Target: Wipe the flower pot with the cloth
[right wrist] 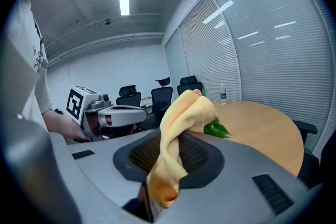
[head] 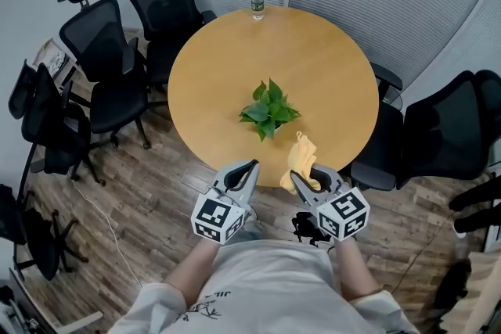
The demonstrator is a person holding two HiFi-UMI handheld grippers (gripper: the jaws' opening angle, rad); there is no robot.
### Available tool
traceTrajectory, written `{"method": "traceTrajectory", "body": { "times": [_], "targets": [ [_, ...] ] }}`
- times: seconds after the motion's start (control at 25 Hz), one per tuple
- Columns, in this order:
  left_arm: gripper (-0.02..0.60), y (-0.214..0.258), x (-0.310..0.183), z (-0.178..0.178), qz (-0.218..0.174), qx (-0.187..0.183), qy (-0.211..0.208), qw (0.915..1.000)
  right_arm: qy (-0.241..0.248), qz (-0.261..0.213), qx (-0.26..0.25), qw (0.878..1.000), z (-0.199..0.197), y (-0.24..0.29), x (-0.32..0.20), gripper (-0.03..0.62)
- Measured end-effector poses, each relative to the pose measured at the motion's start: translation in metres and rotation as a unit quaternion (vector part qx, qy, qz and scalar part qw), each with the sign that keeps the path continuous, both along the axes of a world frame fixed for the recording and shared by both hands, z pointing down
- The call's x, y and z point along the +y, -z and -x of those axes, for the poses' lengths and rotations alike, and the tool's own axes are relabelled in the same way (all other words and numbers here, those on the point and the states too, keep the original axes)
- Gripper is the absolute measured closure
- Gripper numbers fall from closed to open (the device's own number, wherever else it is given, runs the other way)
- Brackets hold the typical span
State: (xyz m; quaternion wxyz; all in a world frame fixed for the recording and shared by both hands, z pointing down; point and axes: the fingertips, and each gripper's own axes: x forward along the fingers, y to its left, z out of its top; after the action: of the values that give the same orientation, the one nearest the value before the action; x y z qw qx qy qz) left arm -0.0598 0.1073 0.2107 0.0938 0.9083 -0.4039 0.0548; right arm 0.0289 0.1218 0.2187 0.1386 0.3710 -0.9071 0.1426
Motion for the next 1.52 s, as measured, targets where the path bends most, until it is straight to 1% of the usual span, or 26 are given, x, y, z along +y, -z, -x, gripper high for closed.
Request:
{"method": "traceTrajectory", "body": {
  "times": [0.2,0.36,0.52,0.72,0.92,1.08,1.28,1.4,1.52],
  "targets": [
    [0.571,0.004,-0.028,0.020,-0.009,0.005,-0.009,0.9999,-0.005,-0.005,0.001,1.000,0.021,0.004,-0.027,0.510],
    [0.571,0.005,-0.043,0.028,-0.014,0.017,-0.019,0.9996,-0.013,-0.008,0.008,1.000,0.027,0.003,-0.042,0.510],
    [0.571,0.005,-0.051,0.025,-0.010,0.021,-0.029,0.9993,-0.019,-0.002,0.010,1.000,0.023,0.002,-0.050,0.510],
    [0.571,0.001,-0.061,0.014,-0.004,0.017,-0.034,0.9993,-0.024,0.002,0.004,1.000,0.009,0.001,-0.063,0.510],
    [0.571,0.000,-0.076,0.011,0.005,0.016,-0.020,0.9997,-0.021,0.005,0.002,1.000,-0.004,0.006,-0.080,0.510],
    [0.571,-0.005,-0.085,0.006,0.016,0.022,-0.012,0.9996,-0.010,0.015,0.004,1.000,-0.019,0.003,-0.092,0.510],
    [0.571,-0.014,-0.095,0.013,0.028,0.020,0.009,0.9994,-0.006,0.031,0.008,0.999,-0.033,-0.005,-0.104,0.510],
    [0.571,-0.022,-0.103,0.021,0.029,0.012,0.022,0.9993,-0.009,0.037,0.012,0.999,-0.044,-0.011,-0.116,0.510],
    [0.571,-0.039,-0.109,0.028,0.034,-0.006,0.030,0.9990,-0.014,0.048,0.020,0.999,-0.055,-0.025,-0.126,0.510]
  ]
}}
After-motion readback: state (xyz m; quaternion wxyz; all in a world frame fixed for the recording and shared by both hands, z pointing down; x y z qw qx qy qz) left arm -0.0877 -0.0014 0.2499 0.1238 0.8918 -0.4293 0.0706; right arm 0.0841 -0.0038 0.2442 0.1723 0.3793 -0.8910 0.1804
